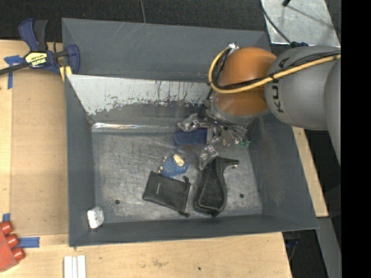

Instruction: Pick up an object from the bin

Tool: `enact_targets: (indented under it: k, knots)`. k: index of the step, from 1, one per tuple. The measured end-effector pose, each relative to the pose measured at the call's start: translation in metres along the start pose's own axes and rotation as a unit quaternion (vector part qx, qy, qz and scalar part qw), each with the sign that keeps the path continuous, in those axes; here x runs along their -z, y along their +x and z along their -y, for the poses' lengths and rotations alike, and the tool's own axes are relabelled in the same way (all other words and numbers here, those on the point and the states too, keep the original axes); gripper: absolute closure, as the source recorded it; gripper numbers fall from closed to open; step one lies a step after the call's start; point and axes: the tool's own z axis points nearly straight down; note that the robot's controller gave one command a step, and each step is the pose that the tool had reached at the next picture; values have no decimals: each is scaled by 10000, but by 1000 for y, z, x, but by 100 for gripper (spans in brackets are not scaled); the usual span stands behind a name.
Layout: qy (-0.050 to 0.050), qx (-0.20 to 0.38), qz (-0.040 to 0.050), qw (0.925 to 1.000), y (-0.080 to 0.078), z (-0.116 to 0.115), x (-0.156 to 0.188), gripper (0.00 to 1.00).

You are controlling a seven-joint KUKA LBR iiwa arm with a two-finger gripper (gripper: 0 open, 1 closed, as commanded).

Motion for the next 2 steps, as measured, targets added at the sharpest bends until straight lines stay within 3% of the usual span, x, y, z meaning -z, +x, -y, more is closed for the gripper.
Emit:
enact_targets:
  k: [1, 2]
  knots:
    - [29, -3, 19, 10000, -1, 2, 3, 100]
    - [11, 1694, -77, 9855, 11, 32, 153, 100]
